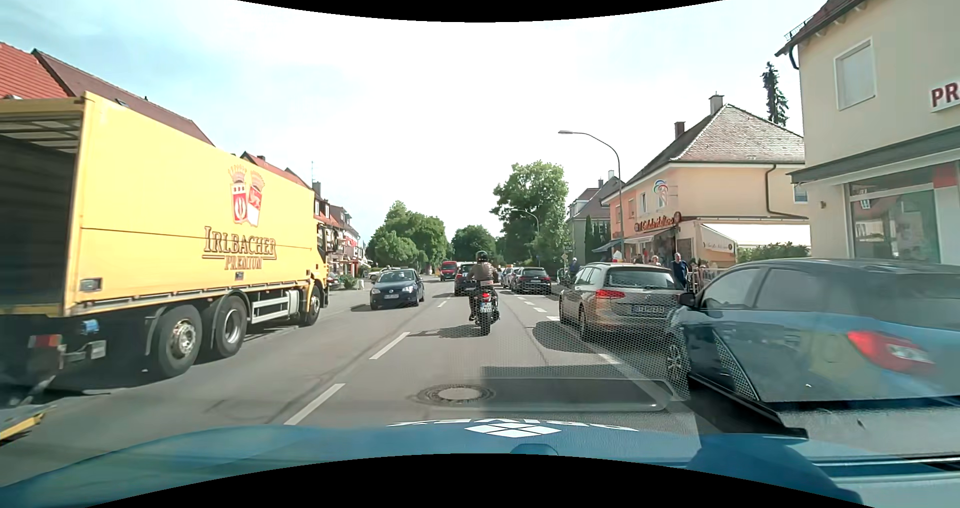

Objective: Follow the waypoints while adhering to traffic rules and regulations

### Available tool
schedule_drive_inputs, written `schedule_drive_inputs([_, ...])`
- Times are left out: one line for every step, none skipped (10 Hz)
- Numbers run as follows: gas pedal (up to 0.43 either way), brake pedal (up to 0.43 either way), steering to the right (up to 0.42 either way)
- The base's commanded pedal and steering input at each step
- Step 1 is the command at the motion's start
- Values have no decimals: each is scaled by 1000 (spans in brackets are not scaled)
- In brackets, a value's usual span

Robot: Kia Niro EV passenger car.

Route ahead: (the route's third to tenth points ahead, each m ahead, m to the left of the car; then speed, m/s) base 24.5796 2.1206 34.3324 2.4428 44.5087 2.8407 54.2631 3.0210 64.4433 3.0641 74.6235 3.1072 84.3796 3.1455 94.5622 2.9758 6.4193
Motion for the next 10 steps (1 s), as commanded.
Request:
schedule_drive_inputs([0, 0, -23])
schedule_drive_inputs([0, 24, -23])
schedule_drive_inputs([0, 73, -22])
schedule_drive_inputs([0, 91, -20])
schedule_drive_inputs([0, 122, -19])
schedule_drive_inputs([0, 140, -18])
schedule_drive_inputs([0, 134, -18])
schedule_drive_inputs([0, 128, -17])
schedule_drive_inputs([0, 116, -17])
schedule_drive_inputs([0, 98, -15])
